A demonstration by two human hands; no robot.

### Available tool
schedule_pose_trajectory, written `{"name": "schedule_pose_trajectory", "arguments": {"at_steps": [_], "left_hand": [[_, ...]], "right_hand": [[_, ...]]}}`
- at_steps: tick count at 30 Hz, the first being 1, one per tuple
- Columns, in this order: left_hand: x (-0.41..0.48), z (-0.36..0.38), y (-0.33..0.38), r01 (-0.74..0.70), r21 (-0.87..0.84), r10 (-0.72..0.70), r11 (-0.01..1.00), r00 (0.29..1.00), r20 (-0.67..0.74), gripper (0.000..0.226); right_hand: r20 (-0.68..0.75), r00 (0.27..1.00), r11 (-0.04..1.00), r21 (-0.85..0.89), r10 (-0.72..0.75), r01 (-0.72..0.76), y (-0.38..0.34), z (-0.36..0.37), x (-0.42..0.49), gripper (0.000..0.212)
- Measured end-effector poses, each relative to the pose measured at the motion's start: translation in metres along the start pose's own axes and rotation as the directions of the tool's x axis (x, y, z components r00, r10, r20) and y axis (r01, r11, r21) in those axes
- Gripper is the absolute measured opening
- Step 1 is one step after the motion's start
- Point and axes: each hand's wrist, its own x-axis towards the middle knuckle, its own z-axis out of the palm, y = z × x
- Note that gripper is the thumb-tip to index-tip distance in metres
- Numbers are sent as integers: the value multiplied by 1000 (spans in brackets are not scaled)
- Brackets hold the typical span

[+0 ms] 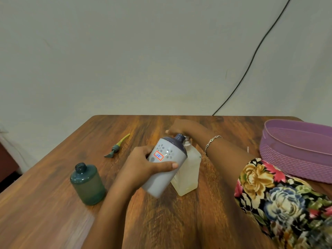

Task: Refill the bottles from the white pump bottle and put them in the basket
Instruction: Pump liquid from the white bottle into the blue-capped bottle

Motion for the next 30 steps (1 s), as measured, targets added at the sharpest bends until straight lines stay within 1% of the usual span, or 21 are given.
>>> {"name": "schedule_pose_trajectory", "arguments": {"at_steps": [1, 2, 4, 5, 6, 7, 9, 11, 13, 16, 19, 22, 24, 26, 28, 30], "left_hand": [[1, 0, 0, 2, -7, -2, 1000, 1000, 0, 70], [1, 0, 1, -1, -11, 1, 1000, 1000, 4, 70], [0, -1, 3, -20, -28, 20, 999, 1000, 7, 72], [1, -2, 3, -29, -34, 29, 999, 1000, 4, 71], [0, -3, 4, -34, -31, 34, 999, 999, 0, 70], [0, -4, 5, -38, -30, 38, 999, 999, -2, 70], [0, -5, 5, -31, -24, 30, 999, 1000, -6, 69], [0, -4, 3, -17, -1, 17, 1000, 1000, -7, 68], [1, -3, 2, -2, 1, 2, 1000, 1000, -10, 68], [1, -3, 1, 20, 2, -20, 1000, 1000, -15, 72], [2, -3, 2, 21, -21, -22, 1000, 999, -25, 68], [1, -3, 7, 2, -40, -3, 999, 999, -33, 62], [0, -4, 10, -3, -34, 2, 999, 999, -37, 56], [-1, -4, 10, -1, -34, -1, 999, 999, -35, 55], [-2, -4, 6, 5, -43, -6, 999, 999, -36, 56], [-2, -3, 3, 15, -51, -17, 999, 999, -31, 57]], "right_hand": [[12, 1000, 999, 36, -23, 23, 1, -1, 0, 40], [31, 998, 993, 112, -46, 42, 3, -4, -1, 40], [92, 994, 951, 307, -63, 32, 6, -9, -5, 45], [116, 991, 930, 366, -70, 23, 6, -11, -7, 50], [131, 988, 922, 387, -80, 23, 6, -12, -7, 53], [136, 987, 921, 388, -86, 27, 6, -11, -6, 53], [100, 992, 943, 330, -82, 45, 4, -10, -3, 44], [43, 997, 981, 188, -62, 53, 5, -7, 2, 32], [1, 1000, 996, 90, -29, 29, 4, -5, 4, 34], [-48, 998, 999, 20, -26, 27, 2, -2, 6, 37], [-121, 992, 994, 100, -38, 51, 3, -3, 8, 36], [-64, 997, 948, 312, -49, 67, 3, -14, -1, 41], [-39, 999, 923, 383, -31, 43, 4, -16, -7, 44], [-74, 997, 933, 358, -3, 30, 4, -12, -7, 38], [-136, 991, 964, 265, 11, 26, 4, -6, 1, 33], [-177, 983, 983, 184, 43, -10, 5, 0, 13, 34]]}}
